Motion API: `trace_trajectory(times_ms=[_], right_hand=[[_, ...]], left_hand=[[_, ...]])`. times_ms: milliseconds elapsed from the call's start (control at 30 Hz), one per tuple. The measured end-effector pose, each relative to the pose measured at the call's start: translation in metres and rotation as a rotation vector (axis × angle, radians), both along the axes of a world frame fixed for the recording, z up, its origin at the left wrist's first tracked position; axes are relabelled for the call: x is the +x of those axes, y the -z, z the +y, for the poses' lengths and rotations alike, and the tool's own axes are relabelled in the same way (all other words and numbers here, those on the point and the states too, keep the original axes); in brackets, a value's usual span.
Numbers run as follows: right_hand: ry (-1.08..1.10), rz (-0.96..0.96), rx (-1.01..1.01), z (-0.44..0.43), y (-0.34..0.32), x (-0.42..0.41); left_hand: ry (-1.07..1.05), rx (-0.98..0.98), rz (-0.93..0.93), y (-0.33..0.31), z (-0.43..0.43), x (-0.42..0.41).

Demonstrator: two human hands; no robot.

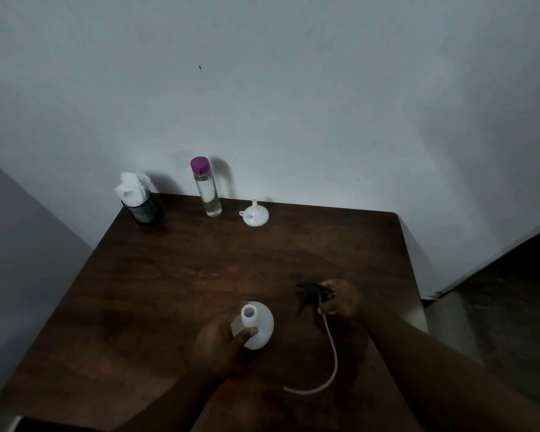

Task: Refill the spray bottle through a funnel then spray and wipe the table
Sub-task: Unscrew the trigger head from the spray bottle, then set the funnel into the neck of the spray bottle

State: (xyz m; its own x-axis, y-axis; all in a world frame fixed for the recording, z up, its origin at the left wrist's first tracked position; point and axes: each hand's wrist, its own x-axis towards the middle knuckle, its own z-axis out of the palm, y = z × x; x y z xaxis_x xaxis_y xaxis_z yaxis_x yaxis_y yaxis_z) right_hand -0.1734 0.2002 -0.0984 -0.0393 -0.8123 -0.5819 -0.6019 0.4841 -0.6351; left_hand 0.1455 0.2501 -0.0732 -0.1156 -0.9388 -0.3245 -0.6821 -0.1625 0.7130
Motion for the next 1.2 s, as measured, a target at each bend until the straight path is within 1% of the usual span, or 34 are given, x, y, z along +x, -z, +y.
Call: trace_trajectory(times_ms=[100, 200, 333, 400, 467, 567, 633, 733, 800, 867, 933, 1067, 1200], right_hand=[[-0.009, 0.025, 0.003, -0.002, 0.008, 0.002], [-0.04, 0.074, -0.039, -0.003, 0.011, 0.003], [-0.061, 0.117, -0.093, 0.0, 0.008, 0.005], [-0.07, 0.165, -0.107, 0.001, 0.011, 0.004], [-0.079, 0.16, -0.104, 0.001, 0.016, 0.0], [-0.125, 0.154, -0.116, -0.004, 0.024, -0.009], [-0.109, 0.177, -0.171, -0.01, 0.008, -0.009], [-0.051, 0.175, -0.237, -0.028, -0.011, -0.003], [-0.026, 0.188, -0.311, -0.044, -0.022, 0.011], [0.054, 0.157, -0.351, -0.062, -0.028, 0.032], [0.108, 0.125, -0.394, -0.087, -0.027, 0.054], [0.09, 0.122, -0.502, -0.145, -0.026, 0.093], [0.12, 0.168, -0.589, -0.2, -0.013, 0.121]], left_hand=[[-0.019, -0.01, 0.019, 0.0, 0.002, -0.001], [-0.056, -0.019, 0.062, -0.001, 0.004, -0.004], [-0.089, 0.056, 0.121, -0.008, 0.006, -0.008], [-0.08, 0.044, 0.138, -0.01, 0.006, -0.006], [-0.084, 0.032, 0.169, -0.013, 0.005, -0.003], [-0.153, 0.037, 0.224, -0.021, 0.0, -0.001], [-0.203, 0.016, 0.249, -0.031, -0.009, 0.0], [-0.164, -0.082, 0.298, -0.046, -0.036, 0.0], [-0.154, -0.075, 0.345, -0.051, -0.063, -0.001], [-0.151, -0.06, 0.346, -0.052, -0.094, -0.008], [-0.157, -0.052, 0.36, -0.041, -0.127, -0.013], [-0.164, -0.037, 0.433, -0.007, -0.183, -0.02], [-0.17, 0.014, 0.517, 0.019, -0.218, -0.025]])
